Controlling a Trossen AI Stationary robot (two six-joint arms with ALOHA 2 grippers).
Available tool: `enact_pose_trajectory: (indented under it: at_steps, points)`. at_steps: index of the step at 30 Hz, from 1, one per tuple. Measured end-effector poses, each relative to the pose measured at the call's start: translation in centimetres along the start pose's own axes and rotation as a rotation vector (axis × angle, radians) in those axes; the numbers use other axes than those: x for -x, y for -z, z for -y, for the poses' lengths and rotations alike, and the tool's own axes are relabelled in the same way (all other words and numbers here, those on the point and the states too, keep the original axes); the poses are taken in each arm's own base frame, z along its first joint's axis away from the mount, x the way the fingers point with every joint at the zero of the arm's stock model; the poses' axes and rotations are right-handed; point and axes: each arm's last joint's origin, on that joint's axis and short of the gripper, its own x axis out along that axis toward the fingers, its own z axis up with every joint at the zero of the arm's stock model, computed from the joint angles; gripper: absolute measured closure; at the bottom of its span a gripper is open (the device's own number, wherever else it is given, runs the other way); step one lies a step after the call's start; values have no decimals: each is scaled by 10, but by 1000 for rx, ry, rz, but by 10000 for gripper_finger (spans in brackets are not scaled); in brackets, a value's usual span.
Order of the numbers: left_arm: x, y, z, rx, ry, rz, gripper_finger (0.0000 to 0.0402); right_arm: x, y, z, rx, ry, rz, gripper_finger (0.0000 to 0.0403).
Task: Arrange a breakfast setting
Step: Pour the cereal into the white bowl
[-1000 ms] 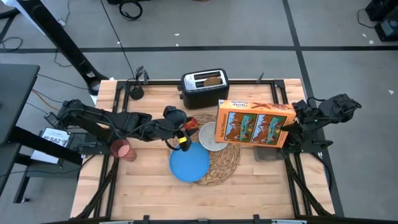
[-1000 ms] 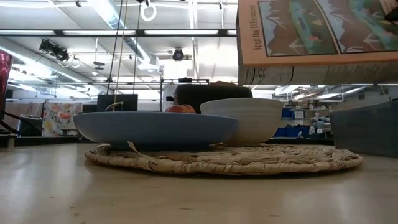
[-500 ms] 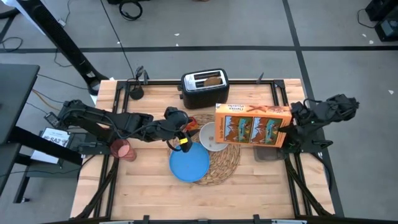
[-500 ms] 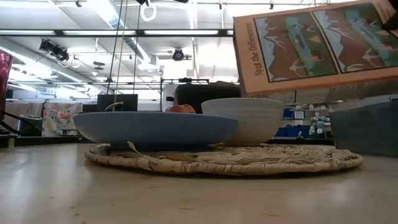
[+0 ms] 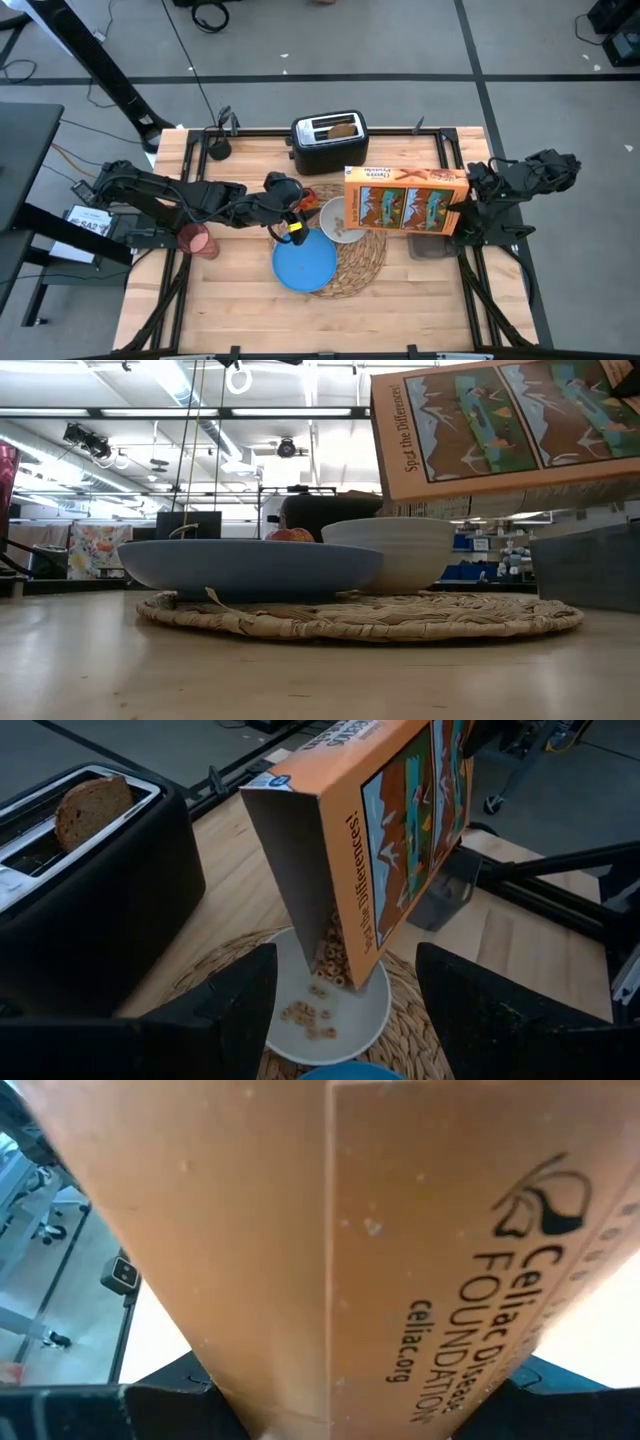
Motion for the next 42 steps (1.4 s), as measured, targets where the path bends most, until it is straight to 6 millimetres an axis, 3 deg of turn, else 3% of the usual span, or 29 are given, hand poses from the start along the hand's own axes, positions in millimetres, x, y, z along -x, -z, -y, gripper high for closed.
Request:
enact_pose_trajectory:
  at_steps: [14, 42]
  points:
    - [0, 0, 1, 5, 15, -9, 157, -4, -2, -4, 9, -11, -43, 161]
    - [0, 0, 1, 11, 24, -12, 157, 6, -6, -2, 17, 21, -37, 161]
